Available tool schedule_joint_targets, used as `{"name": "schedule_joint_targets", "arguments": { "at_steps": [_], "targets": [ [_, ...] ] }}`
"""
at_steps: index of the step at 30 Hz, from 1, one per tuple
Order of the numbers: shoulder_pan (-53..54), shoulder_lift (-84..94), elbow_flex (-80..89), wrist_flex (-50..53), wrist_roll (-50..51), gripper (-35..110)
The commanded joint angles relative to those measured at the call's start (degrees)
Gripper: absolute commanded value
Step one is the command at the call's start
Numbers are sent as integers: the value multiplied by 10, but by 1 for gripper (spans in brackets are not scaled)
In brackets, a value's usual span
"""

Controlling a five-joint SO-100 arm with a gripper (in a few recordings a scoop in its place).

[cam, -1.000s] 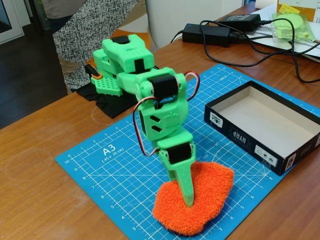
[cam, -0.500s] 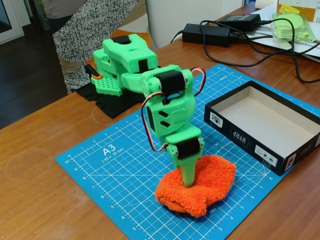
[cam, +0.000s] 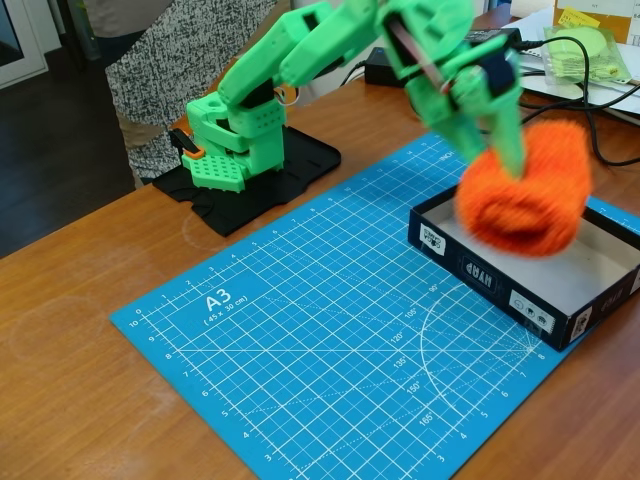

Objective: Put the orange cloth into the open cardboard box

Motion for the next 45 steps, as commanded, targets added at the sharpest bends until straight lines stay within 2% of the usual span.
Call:
{"name": "schedule_joint_targets", "arguments": {
  "at_steps": [1,11,18,19,20,21,25,34,37,40,42,45],
  "targets": [
    [-56,15,9,3,25,0],
    [-82,-247,-155,-12,37,0],
    [-104,-287,-153,-30,35,1],
    [-107,-287,-153,-26,29,9],
    [-109,-283,-153,-23,25,26],
    [-111,-275,-153,-18,22,36],
    [-105,-202,-140,4,29,38],
    [-25,180,170,4,67,38],
    [5,311,275,4,62,29],
    [33,451,398,-1,44,26],
    [55,594,576,-71,32,26],
    [101,867,940,-279,5,24]
  ]
}}
